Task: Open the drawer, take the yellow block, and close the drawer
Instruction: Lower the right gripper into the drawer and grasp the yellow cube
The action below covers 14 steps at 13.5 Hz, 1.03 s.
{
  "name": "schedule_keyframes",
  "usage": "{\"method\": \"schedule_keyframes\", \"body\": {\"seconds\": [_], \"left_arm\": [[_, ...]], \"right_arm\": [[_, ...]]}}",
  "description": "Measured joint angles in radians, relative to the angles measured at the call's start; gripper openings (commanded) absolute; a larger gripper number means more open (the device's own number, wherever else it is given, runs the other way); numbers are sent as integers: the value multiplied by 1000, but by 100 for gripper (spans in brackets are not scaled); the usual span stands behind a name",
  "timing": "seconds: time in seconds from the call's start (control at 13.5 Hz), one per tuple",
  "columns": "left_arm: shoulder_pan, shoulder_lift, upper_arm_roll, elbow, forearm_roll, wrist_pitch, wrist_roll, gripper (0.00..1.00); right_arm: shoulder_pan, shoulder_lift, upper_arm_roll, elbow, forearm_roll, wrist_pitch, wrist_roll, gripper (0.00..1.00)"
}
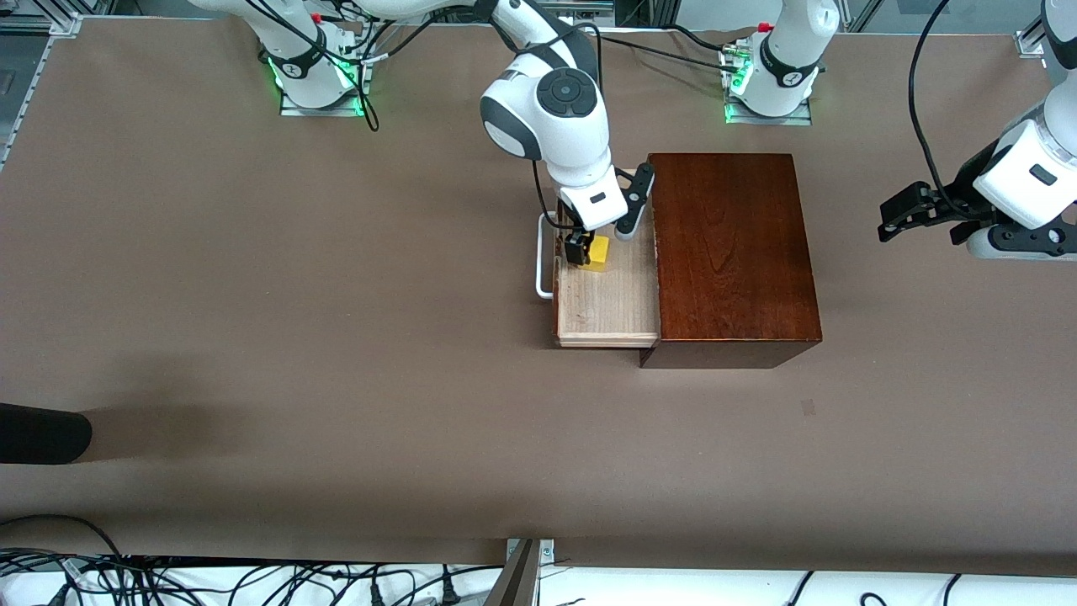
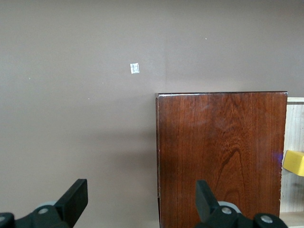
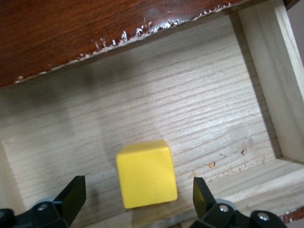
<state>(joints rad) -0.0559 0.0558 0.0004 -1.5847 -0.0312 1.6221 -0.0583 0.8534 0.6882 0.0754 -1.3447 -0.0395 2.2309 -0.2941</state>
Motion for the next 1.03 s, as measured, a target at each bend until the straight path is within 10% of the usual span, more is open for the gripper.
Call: {"method": "schedule_keyframes", "body": {"seconds": [0.67, 1.03], "left_arm": [[0, 0, -6, 1, 0, 0, 0, 100], [0, 0, -6, 2, 0, 0, 0, 100]], "right_arm": [[0, 56, -1, 1, -22, 70, -4, 98], [1, 69, -1, 1, -36, 91, -4, 44]]}}
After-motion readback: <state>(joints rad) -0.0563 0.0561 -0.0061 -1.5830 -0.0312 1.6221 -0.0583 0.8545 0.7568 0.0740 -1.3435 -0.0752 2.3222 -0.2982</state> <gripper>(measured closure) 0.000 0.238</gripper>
